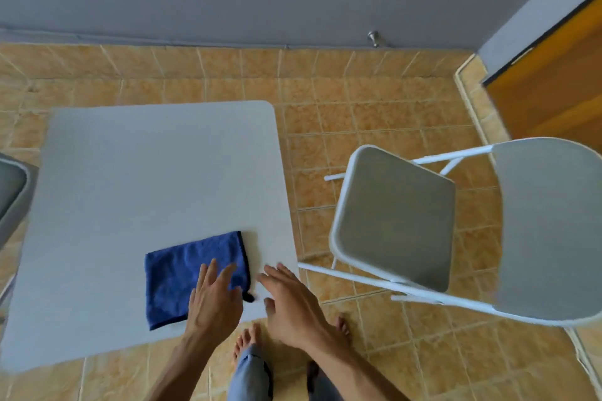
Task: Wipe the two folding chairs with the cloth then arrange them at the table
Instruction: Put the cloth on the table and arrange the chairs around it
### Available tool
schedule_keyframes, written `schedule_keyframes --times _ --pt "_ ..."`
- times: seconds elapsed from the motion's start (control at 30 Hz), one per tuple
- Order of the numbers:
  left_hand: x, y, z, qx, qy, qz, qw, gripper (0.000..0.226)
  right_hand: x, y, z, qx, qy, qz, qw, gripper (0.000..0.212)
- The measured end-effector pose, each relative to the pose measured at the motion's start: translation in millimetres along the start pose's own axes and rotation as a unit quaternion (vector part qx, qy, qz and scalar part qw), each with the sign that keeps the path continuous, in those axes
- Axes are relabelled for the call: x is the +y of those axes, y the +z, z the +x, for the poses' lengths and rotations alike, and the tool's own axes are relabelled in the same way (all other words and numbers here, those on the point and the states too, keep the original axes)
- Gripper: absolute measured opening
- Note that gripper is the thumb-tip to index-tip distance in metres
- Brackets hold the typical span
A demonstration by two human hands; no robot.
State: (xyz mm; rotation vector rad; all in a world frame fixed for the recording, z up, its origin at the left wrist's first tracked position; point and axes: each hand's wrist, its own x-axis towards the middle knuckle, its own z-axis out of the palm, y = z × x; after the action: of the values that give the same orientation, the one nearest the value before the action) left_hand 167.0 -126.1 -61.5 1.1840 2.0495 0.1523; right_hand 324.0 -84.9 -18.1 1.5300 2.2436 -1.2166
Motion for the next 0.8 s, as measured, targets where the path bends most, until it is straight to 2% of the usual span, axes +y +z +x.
schedule_keyframes --times 0.2,0.4,0.57,0.8 --pt "173 2 -60 -0.082 0.165 -0.075 0.98 0.058 62 -122 -113 0.104 0.115 0.024 0.988 0.048" --pt "305 2 -113 -0.101 0.276 -0.041 0.955 0.061 128 -216 -221 0.244 0.2 0.095 0.944 0.051" --pt "372 18 -124 -0.111 0.288 0.003 0.951 0.06 182 -256 -240 0.282 0.215 0.131 0.926 0.05" --pt "502 94 -151 -0.153 0.251 0.008 0.956 0.059 292 -332 -260 0.299 0.198 0.149 0.921 0.046"
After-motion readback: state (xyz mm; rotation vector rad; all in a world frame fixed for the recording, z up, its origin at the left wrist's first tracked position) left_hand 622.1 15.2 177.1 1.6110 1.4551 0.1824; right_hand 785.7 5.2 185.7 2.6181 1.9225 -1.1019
